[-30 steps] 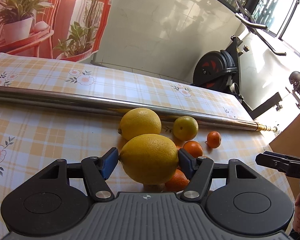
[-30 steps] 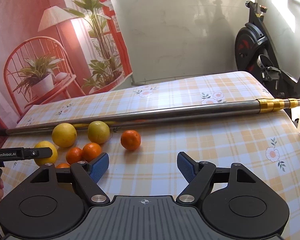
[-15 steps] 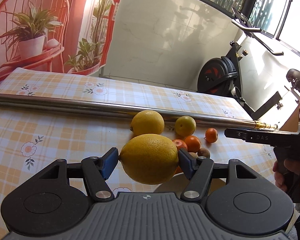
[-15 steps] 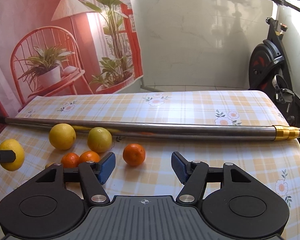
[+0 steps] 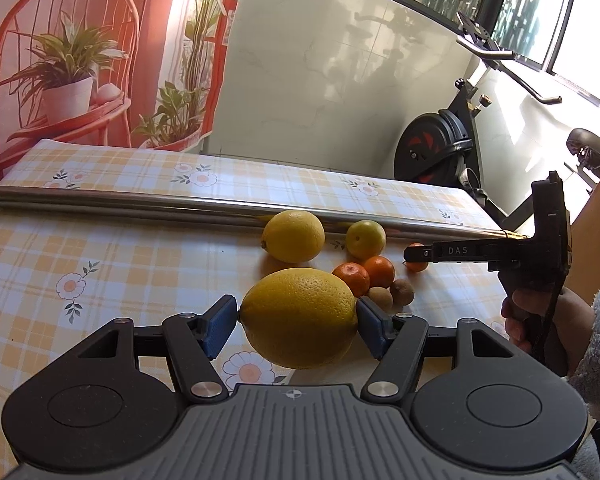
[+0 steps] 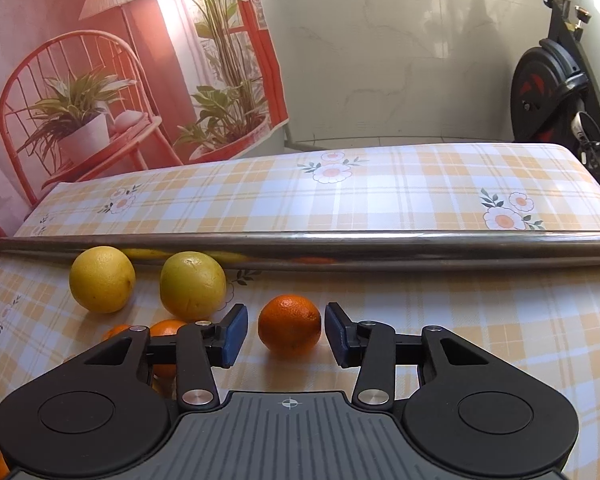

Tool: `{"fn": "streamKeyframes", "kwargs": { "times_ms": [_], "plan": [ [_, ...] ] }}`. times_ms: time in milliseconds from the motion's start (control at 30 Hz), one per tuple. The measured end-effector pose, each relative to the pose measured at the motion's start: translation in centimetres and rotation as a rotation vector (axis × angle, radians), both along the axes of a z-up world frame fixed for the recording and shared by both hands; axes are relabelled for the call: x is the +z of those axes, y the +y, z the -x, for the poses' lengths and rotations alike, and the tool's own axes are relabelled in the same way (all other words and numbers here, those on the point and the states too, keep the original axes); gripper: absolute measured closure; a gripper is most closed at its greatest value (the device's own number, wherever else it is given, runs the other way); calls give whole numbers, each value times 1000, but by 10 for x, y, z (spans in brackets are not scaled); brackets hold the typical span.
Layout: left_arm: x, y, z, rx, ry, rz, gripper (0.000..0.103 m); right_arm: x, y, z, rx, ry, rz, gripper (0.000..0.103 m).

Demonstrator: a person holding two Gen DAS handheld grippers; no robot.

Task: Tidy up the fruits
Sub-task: 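Lift the lemon with the left tool while the right tool grasps a tangerine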

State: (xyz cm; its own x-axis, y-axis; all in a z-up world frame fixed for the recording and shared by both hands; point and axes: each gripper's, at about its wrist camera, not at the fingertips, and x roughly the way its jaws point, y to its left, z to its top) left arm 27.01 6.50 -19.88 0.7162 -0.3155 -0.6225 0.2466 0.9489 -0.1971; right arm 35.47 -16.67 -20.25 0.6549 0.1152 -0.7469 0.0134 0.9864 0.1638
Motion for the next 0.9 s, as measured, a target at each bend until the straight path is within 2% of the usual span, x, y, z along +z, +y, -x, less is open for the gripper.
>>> {"fn": "streamKeyframes", "kwargs": {
  "times_ms": [33, 233, 433, 633, 900],
  "plan": [
    [0, -1, 1, -6, -2, -2, 35, 0, 1, 1, -4, -2, 9, 71],
    [-1, -2, 6, -32, -5, -5, 35, 5, -1, 14, -18, -10, -16, 71],
    [-3, -5, 14, -55, -7, -20, 35, 24, 5, 48, -7, -57, -84, 72],
    [-8, -10, 21, -97, 7, -33, 35, 40, 27, 92, 54, -98, -65, 72],
    [-15, -24, 21, -168, 12, -77, 37, 47, 38, 127, 82, -85, -76, 72]
  ]
}}
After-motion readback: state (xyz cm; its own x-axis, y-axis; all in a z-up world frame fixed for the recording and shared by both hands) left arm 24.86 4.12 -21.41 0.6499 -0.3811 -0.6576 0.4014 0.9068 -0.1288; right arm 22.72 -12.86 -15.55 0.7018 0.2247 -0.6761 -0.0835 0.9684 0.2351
